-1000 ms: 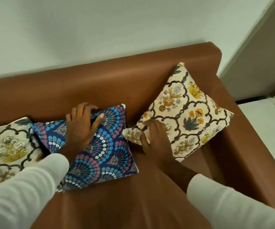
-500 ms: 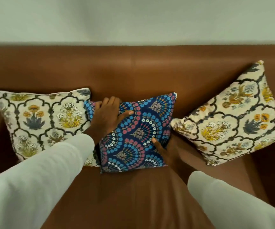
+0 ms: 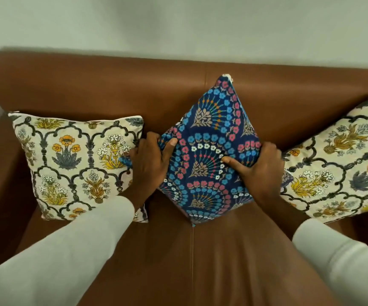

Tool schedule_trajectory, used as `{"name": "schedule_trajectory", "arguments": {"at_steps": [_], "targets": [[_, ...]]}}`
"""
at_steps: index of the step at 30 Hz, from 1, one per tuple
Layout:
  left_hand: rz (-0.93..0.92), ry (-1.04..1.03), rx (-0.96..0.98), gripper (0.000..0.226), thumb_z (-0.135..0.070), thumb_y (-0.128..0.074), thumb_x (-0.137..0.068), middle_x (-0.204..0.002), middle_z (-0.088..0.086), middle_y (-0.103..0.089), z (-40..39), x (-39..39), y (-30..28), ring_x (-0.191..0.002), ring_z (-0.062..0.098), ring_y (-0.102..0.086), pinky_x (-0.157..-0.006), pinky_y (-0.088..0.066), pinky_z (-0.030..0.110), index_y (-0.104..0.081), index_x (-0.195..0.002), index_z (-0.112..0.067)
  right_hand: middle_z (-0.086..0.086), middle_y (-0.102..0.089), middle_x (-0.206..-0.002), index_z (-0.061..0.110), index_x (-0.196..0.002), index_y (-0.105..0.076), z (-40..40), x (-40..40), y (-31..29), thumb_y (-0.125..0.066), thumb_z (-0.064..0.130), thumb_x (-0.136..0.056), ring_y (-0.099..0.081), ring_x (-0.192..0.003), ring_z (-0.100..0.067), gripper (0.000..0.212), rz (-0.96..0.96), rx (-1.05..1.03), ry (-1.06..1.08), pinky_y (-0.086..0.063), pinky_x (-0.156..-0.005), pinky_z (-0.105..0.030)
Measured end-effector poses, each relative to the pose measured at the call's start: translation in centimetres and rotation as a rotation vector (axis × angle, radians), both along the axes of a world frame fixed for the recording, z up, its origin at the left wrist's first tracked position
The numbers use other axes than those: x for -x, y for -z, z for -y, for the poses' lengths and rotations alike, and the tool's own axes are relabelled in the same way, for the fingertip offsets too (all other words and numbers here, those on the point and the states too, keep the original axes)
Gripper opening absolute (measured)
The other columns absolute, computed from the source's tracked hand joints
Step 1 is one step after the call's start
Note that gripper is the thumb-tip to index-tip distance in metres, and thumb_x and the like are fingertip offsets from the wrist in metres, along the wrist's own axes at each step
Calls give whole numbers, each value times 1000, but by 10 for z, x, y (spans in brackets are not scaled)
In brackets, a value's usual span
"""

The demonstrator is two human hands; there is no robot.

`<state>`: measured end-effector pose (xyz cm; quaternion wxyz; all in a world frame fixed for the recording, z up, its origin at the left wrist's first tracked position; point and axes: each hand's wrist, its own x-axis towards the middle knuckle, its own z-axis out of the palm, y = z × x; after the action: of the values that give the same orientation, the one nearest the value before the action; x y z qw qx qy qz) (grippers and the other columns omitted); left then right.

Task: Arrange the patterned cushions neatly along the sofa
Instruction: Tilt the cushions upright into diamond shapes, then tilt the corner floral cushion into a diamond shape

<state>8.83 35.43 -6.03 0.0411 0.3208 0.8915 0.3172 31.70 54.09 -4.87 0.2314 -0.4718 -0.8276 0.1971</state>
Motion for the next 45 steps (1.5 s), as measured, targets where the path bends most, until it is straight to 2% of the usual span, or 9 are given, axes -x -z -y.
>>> {"name": "schedule_trajectory", "arguments": {"at_steps": [4, 12, 16, 21, 30, 34, 39, 42, 45], "targets": [[66, 9, 101, 82, -84, -18, -97, -109, -1, -54, -18, -1, 23, -123, 36, -58, -114, -28, 59, -52, -122, -14, -19, -60, -116, 5, -119, -56, -10, -2, 12, -50, 104, -70, -59, -113, -44, 111, 134, 37, -15, -52, -95, -61], [-62, 21, 76, 74, -84, -24, -101, -140, 3, -57, 16, 38, 16, -138, 31, -49, -115, -32, 58, -53, -138, -27, -14, -39, -170, 17, -163, -34, 13, -1, 13, -53, 89, -91, -32, -160, -36, 105, 6, 5, 79, -19, -129, -65], [-338, -74, 108, 60, -74, -42, -108, -146, 9, -56, 65, 106, 3, -134, 35, -53, -110, -38, 57, -54, -141, -26, -13, -48, -162, 10, -153, -49, 77, 35, 4, -68, 56, -100, -43, -151, -32, 73, -219, -112, -132, -30, -125, -53], [-313, -144, 210, 58, -75, -41, -107, -149, 10, -55, 125, 183, -15, -138, 39, -53, -112, -40, 60, -54, -143, -32, -2, -53, -149, 17, -151, -52, 195, 129, 8, -64, 50, -108, -51, -141, -25, 56, -260, 269, -281, -46, -118, -40], [-163, 146, 369, 76, -77, -52, -100, -159, 5, -57, 206, 249, -20, -154, 31, -46, -125, -29, 58, -54, -157, -26, -24, -30, -175, -1, -170, -22, 282, 230, 54, -63, 85, -86, -27, -165, -40, 128, 266, 408, -122, -17, -133, -47], [-199, 190, 406, 71, -85, -49, -96, -129, 0, -62, 223, 264, -14, -132, 31, -52, -113, -32, 56, -61, -131, -24, -20, -40, -172, 4, -169, -25, 291, 232, 75, -55, 107, -56, -37, -160, -41, 156, 263, 590, -25, -32, -129, -53], [-112, 105, 219, 57, -83, -60, -93, -91, -8, -61, 266, 281, -2, -98, 27, -62, -97, -47, 52, -55, -97, -26, -6, -62, -157, 19, -156, -41, 288, 237, 70, -89, 82, -60, -59, -146, -32, 125, 52, 724, -190, -50, -121, -51], [-77, -124, 15, 66, -79, -65, -90, -98, 1, -71, 295, 289, -3, -97, 29, -69, -83, -39, 34, -67, -108, -15, -3, -71, -132, 28, -131, -49, 293, 255, 46, -86, 96, -44, -68, -125, -32, 117, 40, 613, -206, -60, -104, -55], [-31, -229, -63, 73, -86, -56, -92, -125, 8, -78, 311, 294, -5, -120, 33, -72, -109, -50, 49, -67, -126, -22, 1, -69, -113, 32, -113, -46, 285, 267, 19, -72, 109, -38, -68, -108, -31, 111, 40, 413, -233, -63, -90, -54]]}}
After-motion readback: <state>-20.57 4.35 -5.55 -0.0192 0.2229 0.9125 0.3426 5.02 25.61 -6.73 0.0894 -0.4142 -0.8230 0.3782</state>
